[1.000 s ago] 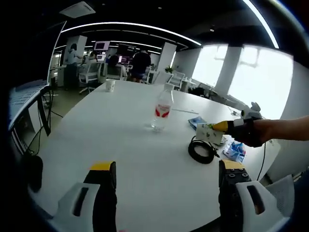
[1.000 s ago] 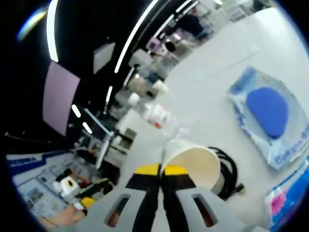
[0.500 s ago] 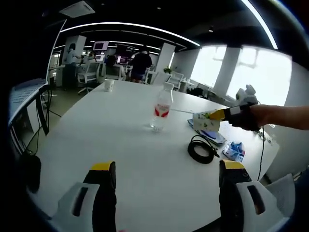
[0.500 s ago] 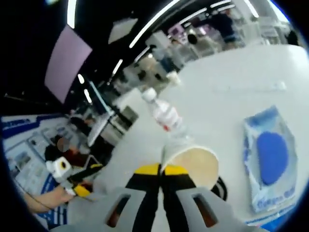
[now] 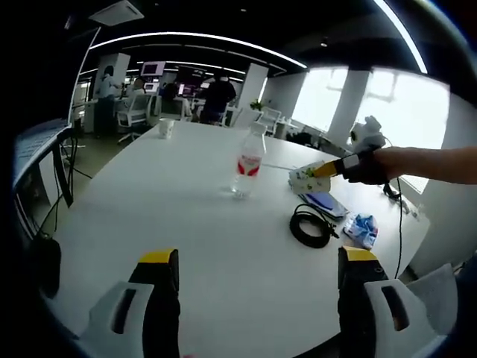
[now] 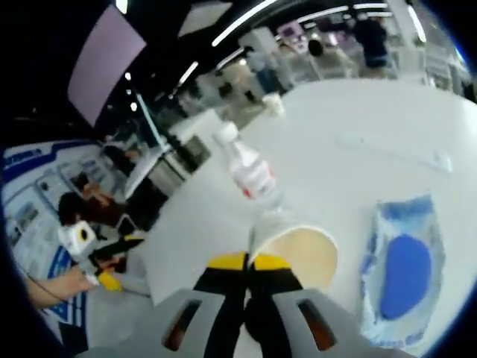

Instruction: Arrange the tabletop items into an orderly group along one side of the table until the central work area is clear of visible clutter.

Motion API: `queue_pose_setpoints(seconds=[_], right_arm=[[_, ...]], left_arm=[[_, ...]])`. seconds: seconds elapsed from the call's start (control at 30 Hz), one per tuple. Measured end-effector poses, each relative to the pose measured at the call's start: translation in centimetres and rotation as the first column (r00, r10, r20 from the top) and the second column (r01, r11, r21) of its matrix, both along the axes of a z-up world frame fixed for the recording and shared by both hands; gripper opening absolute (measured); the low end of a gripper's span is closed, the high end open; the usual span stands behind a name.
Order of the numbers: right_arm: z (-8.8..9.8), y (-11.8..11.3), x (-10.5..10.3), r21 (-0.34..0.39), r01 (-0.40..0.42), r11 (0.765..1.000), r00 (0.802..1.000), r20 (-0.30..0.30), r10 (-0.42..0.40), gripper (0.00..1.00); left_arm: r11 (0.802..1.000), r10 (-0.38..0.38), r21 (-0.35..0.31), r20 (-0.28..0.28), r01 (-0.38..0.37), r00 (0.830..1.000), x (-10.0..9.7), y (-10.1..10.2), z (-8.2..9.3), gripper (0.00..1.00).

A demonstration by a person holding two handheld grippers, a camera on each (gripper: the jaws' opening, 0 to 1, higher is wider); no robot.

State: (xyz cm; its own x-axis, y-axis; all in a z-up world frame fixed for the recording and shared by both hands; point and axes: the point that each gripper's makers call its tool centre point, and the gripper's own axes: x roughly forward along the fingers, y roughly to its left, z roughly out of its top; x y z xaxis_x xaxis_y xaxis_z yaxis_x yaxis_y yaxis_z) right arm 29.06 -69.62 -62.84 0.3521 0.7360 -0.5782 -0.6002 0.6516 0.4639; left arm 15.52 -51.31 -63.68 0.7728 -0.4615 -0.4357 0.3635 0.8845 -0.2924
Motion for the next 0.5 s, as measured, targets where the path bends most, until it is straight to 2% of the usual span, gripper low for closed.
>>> queue_pose_setpoints(seconds=[0.27, 0.5], right_arm=[[-1.4, -0.2, 1.1, -0.136, -0.126, 0.983, 0.992, 0.006, 0.128, 0.0], [-2.3, 0.0, 2.2, -0.195, -0.174, 0.965, 0.984, 0.003, 0.178, 0.0]], left_arm=[[1.0, -0.008, -0.003, -0.007, 0.008, 1.0, 0.0, -0.1, -0.4, 0.86], [1.0, 0.006, -0.008, -0.007, -0.006, 1.0, 0.2, 0.2, -0.5, 0.86]])
